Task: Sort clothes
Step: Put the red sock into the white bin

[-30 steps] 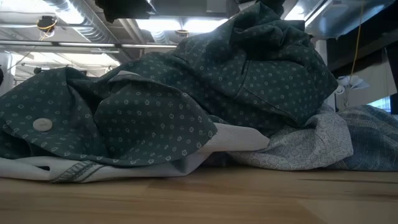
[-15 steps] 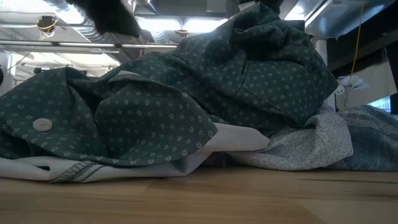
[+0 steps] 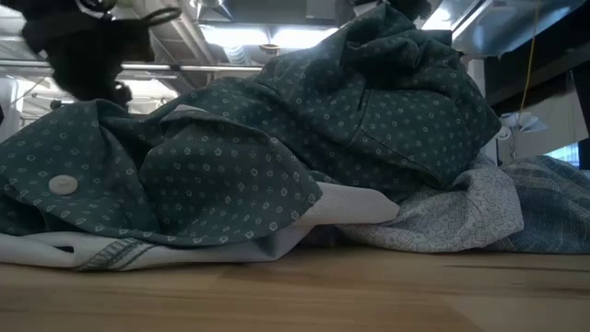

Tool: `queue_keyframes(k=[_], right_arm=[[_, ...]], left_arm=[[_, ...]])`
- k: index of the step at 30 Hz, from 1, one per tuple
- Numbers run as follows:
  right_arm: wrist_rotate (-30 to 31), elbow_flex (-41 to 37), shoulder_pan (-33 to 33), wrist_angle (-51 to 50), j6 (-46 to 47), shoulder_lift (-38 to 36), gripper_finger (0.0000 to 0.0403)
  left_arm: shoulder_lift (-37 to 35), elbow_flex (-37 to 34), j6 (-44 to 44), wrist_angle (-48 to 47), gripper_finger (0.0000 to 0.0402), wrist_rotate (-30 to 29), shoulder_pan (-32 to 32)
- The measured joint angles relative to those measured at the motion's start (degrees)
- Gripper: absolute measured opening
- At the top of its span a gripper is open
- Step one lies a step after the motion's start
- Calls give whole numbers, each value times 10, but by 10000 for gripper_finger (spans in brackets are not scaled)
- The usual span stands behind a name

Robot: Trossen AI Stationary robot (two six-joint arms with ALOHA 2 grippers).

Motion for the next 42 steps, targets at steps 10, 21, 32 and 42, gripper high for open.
queue_keyframes(k=[10,21,32,42], right_arm=[[26,0,29,0,-3,0,276],[26,0,29,0,-3,0,276],[30,0,28,0,-3,0,276],[30,0,28,1,-8,0,276]], left_arm=[[50,-20,1,94,162,62,-91],[164,-19,-34,102,162,62,-120],[218,-19,-27,119,124,56,-119],[215,-18,3,104,10,52,-119]])
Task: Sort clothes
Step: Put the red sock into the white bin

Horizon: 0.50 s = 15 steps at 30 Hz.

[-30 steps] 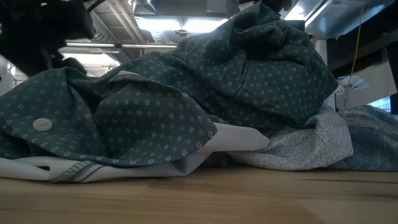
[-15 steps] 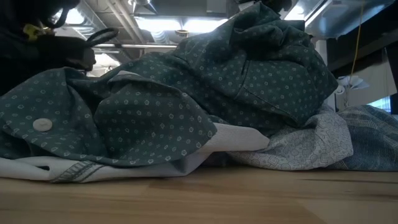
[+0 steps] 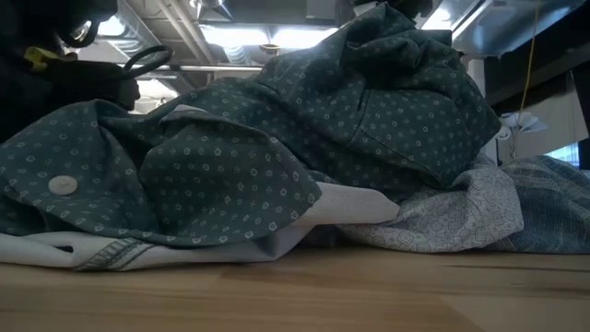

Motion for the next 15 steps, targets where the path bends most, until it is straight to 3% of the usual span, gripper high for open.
queue_keyframes(k=[5,10,15], right_arm=[[0,0,0,3,-11,0,276],[0,0,4,7,-11,0,276],[0,-4,22,39,-25,1,276]], left_arm=[[-28,45,-5,-91,4,-20,0],[-85,121,4,-201,3,-81,0],[-142,195,24,-284,4,-230,1]])
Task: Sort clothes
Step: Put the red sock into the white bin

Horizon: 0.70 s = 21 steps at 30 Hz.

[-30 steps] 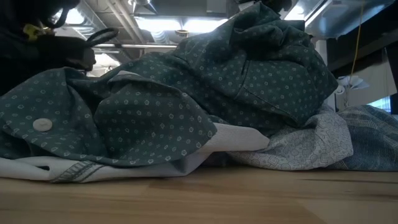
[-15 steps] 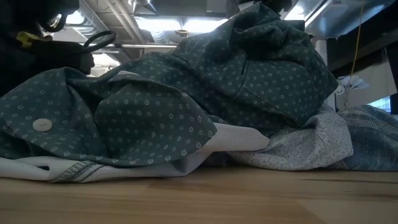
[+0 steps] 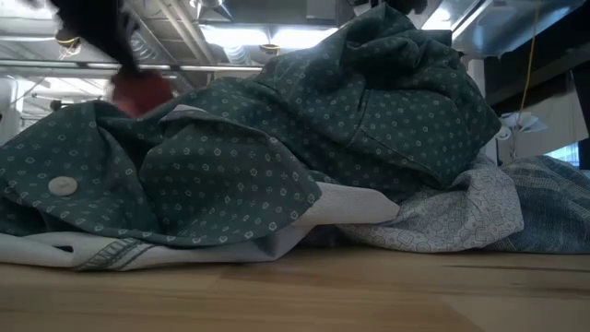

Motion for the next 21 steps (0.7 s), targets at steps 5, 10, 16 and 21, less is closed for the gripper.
queue_keyframes(k=[5,10,16,21], right_arm=[[-34,-27,29,86,-26,1,276],[-97,-62,55,208,-34,1,276],[-177,-97,81,329,-20,6,276],[-202,-100,102,361,8,27,276]], left_arm=[[-48,38,78,43,3,-129,4],[-72,41,219,185,2,-148,29],[-54,41,355,336,2,-147,71],[-21,41,429,439,2,-140,101]])
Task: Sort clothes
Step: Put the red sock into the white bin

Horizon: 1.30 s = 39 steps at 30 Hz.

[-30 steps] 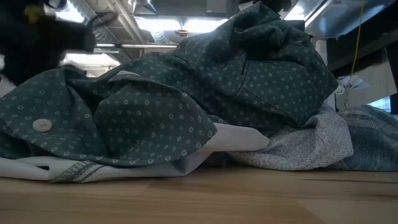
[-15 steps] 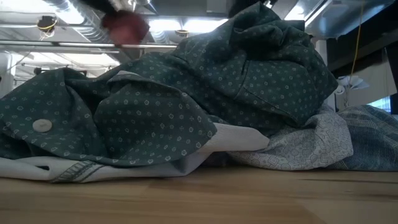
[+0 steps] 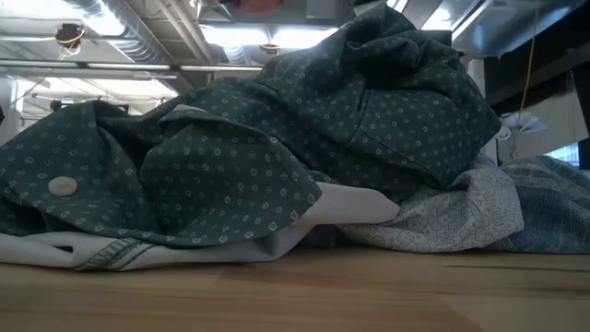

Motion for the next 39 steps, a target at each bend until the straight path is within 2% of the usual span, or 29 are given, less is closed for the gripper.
queue_keyframes(k=[3,8,13,18,22,31,33,35,39], right_arm=[[-7,0,12,14,11,16,276],[48,0,14,19,40,43,276],[-23,0,15,51,43,66,276],[1,0,21,72,45,76,270],[8,0,20,88,41,76,218],[44,0,21,98,-2,76,24],[56,0,21,99,-19,76,16],[68,5,21,95,-22,76,30],[91,31,21,71,-37,75,41]], left_arm=[[23,0,20,30,2,1,13],[52,0,24,42,4,6,19],[60,0,25,46,4,7,19],[59,0,25,62,5,6,18],[59,0,5,65,5,23,19],[59,0,-31,61,7,30,21],[59,0,-47,54,13,30,20],[59,0,-67,43,27,30,20],[59,0,-92,33,73,31,22]])
